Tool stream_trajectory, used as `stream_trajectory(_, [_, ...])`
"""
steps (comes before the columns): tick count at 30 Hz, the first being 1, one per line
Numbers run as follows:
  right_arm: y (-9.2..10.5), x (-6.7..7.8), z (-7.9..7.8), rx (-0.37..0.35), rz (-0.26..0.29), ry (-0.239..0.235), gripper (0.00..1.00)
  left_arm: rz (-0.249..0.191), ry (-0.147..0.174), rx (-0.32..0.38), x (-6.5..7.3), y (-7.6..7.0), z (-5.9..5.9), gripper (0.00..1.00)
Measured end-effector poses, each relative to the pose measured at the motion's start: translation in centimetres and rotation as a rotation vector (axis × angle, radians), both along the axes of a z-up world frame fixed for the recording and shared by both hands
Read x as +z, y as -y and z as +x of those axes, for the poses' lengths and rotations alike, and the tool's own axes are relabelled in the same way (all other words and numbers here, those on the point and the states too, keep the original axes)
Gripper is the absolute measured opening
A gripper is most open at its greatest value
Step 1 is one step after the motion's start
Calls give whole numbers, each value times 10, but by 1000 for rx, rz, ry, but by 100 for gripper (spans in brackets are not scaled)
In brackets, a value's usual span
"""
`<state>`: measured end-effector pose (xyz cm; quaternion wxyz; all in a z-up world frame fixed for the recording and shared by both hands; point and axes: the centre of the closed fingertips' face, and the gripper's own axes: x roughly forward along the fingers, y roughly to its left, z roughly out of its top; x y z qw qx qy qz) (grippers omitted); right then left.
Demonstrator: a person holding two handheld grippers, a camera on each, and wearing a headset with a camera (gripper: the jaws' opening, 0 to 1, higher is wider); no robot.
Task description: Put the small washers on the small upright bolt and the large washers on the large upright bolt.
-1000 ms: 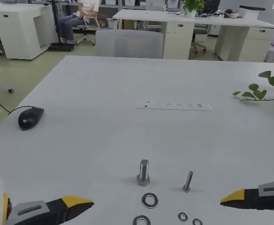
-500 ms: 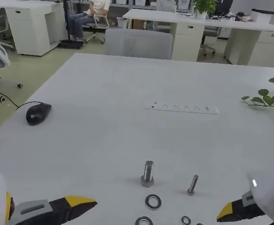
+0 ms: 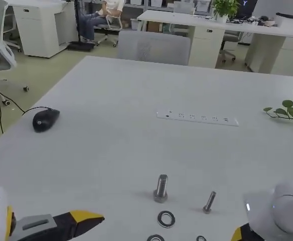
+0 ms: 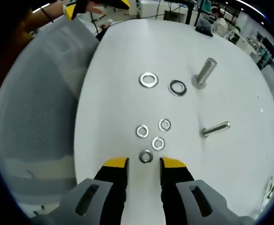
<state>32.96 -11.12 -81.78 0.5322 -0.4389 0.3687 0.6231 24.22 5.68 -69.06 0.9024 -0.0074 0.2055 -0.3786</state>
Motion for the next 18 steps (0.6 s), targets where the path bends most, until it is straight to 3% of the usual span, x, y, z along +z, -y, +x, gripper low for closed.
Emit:
stream_trajectory(7, [1,-8,1,0,-21,-15,27,-8,7,7,2,-1,1,58])
stream_trajectory(18, [-1,-7,4,17,-22,4,23,-14,-4,8,-2,-2,4,58])
